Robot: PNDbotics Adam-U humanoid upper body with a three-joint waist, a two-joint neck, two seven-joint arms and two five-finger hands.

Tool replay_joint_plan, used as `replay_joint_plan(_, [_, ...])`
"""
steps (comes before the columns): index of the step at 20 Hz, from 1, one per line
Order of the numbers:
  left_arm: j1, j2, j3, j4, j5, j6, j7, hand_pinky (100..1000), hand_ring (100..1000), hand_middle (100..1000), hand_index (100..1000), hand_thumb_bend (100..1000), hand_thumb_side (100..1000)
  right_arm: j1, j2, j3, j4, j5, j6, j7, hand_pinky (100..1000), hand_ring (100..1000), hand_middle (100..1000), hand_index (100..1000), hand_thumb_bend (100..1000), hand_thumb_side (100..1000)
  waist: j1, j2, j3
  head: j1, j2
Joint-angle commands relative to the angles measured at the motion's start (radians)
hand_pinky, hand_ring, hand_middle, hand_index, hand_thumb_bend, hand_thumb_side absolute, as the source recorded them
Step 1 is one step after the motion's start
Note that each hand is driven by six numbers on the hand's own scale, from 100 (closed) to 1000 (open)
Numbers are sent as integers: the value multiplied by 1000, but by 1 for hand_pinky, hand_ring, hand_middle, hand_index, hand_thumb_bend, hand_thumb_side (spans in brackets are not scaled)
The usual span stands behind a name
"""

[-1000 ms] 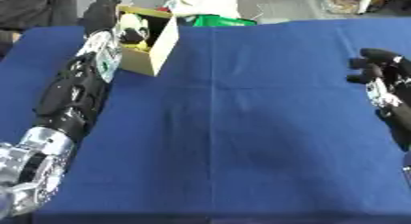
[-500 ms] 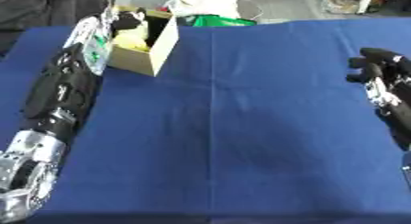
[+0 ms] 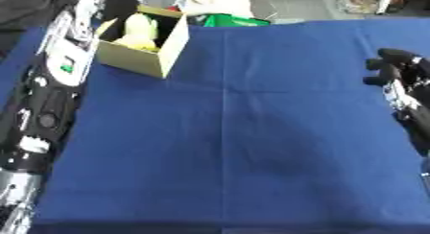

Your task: Pick up objects on the table and place them in the box.

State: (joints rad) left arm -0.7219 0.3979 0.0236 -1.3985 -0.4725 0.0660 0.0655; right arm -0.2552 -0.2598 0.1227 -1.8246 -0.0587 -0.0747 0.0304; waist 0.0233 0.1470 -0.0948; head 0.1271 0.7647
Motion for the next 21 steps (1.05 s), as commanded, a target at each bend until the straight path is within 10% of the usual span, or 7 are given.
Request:
replay_joint_plan(1, [32,36,-6,-119,116,-47,5,591,610,547,811,213,389,-15,-14,-10,-15,3,-1,-3,736,840,636,799,100,421,-1,-11,1,-6,-2])
replay_joint_plan(21, [229,-72,-23,-335,279,-78,71,579,602,534,807,139,526,-25,-12,-12,-20,4,-1,-5,738,842,637,800,100,420,-8,7,6,-13,-7])
